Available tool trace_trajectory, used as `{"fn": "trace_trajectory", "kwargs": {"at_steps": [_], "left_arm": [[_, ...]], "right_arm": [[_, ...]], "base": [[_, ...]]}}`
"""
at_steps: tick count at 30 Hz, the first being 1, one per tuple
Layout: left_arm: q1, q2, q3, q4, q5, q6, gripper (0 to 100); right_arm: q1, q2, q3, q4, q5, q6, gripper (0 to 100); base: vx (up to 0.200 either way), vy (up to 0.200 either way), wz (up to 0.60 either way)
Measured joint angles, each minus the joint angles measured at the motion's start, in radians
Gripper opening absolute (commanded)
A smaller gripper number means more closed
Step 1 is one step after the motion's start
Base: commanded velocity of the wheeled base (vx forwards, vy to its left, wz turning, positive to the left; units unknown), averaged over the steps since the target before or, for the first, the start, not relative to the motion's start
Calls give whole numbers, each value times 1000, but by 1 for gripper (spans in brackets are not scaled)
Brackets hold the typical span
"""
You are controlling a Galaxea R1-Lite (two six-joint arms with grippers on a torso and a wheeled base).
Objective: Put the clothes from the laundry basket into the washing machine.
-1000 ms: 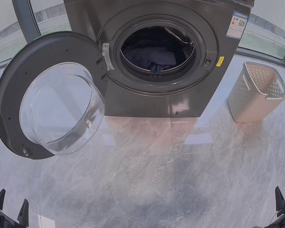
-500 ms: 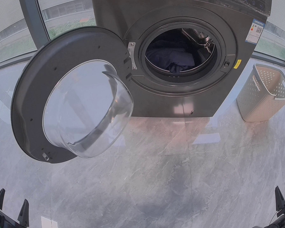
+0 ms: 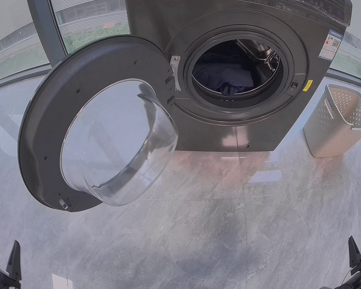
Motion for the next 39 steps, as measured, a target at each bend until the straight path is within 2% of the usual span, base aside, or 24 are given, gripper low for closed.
{"fn": "trace_trajectory", "kwargs": {"at_steps": [8, 20, 27, 32, 36, 39], "left_arm": [[-48, 198, -161, -31, -68, -30, 100], [-119, 563, -204, -287, -113, -40, 100], [-88, 737, -234, -438, -123, -33, 100], [-33, 807, -245, -455, -128, 0, 100], [-27, 848, -249, -457, -139, 2, 100], [-31, 867, -249, -459, -188, -1, 100]], "right_arm": [[0, 1, 0, 0, 0, 0, 100], [0, 1, 0, 0, 1, -1, 100], [0, 1, 0, 0, 1, 0, 100], [1, 1, 0, 0, 0, -1, 100], [1, 1, 0, 0, 0, 0, 100], [0, 1, 0, 0, 0, 0, 100]], "base": [[0, 0, 0], [0, 0, 0], [0, 0, 0], [0, 0, 0], [0, 0, 0], [0, 0, 0]]}}
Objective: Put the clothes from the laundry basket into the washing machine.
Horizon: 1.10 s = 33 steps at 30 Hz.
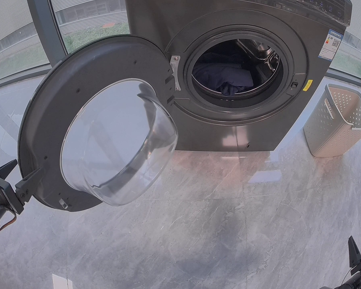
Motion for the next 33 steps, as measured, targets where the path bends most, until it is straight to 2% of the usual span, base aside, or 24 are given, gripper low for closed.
{"fn": "trace_trajectory", "kwargs": {"at_steps": [8, 10, 12, 14, 18, 20, 24, 29, 33], "left_arm": [[-56, -4, 5, 6, -196, -15, 100], [-90, -16, 6, 9, -224, -28, 100], [-144, -32, 7, 11, -245, -55, 100], [-206, -49, 6, 12, -253, -95, 100], [-334, -84, 4, 15, -265, -194, 100], [-378, -100, 3, 17, -264, -219, 100], [-392, -122, -6, 16, -248, -239, 100], [-311, -114, -28, 9, -213, -235, 100], [-254, -67, -51, 2, -200, -217, 100]], "right_arm": [[-1, 0, 0, 0, 0, 0, 100], [-1, 0, 0, 0, 0, 0, 100], [-1, 0, 0, 0, 0, 0, 100], [0, 0, 0, 0, 0, 0, 100], [-1, 0, 0, 0, 0, 0, 100], [-1, 0, 0, 0, 1, 0, 100], [-1, 0, 0, 1, 1, 0, 100], [0, 1, 0, 1, 1, 0, 100], [-1, 1, 0, 1, 1, -1, 100]], "base": [[0, 0, 0], [0, 0, 0], [0, 0, 0], [0, 0, 0], [0, 0, 0], [0, 0, 0], [0, 0, 0], [0, 0, 0], [0, 0, 0]]}}
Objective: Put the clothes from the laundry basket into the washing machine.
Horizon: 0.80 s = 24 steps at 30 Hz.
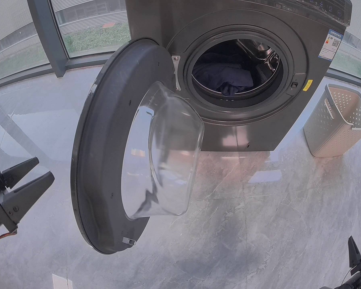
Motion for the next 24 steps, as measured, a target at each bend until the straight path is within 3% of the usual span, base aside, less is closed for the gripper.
{"fn": "trace_trajectory", "kwargs": {"at_steps": [5, 8, 15, 20, 24], "left_arm": [[21, 81, -15, -30, 4, 58, 100], [18, 130, -21, -51, 5, 77, 100], [-59, 208, -61, -60, 16, 82, 100], [-133, 265, -90, -67, 75, 84, 100], [-174, 324, -106, -107, 86, 84, 100]], "right_arm": [[0, 0, 0, 0, 0, 0, 100], [1, 0, 0, 0, 0, 0, 100], [0, 0, 0, 1, 0, 0, 100], [0, 0, 0, 1, 2, -3, 100], [0, 0, 0, 7, 12, -15, 100]], "base": [[0, 0, 0], [0, 0, 0], [0, 0, 0], [0, 0, 0], [0, 0, 0]]}}
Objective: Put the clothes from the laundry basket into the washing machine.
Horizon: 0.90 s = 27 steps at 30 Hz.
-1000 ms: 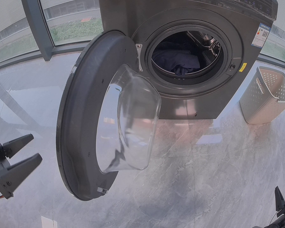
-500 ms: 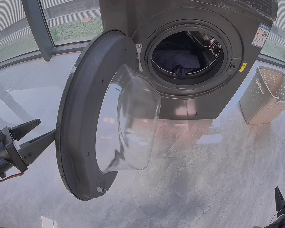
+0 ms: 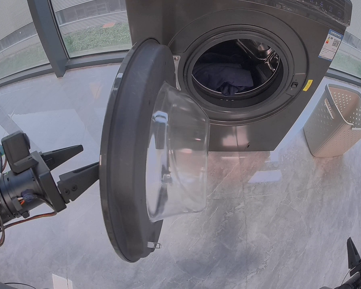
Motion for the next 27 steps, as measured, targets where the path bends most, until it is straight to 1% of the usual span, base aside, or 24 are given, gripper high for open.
{"fn": "trace_trajectory", "kwargs": {"at_steps": [7, 14, 18, 21, 27], "left_arm": [[-69, 132, -32, -121, 29, -1, 100], [-183, 301, -125, -207, 81, -2, 100], [-238, 396, -194, -283, 104, -5, 100], [-260, 464, -253, -319, 111, -7, 100], [-272, 575, -379, -336, 116, -16, 100]], "right_arm": [[1, 0, 0, 4, 6, -6, 100], [1, 0, 0, 5, 7, -8, 100], [1, 0, 0, 5, 7, -8, 100], [1, 0, 0, 5, 7, -9, 100], [1, 0, 0, 5, 7, -9, 100]], "base": [[0, 0, 0], [0, 0, 0], [0, 0, 0], [0, 0, 0], [0, 0, 0]]}}
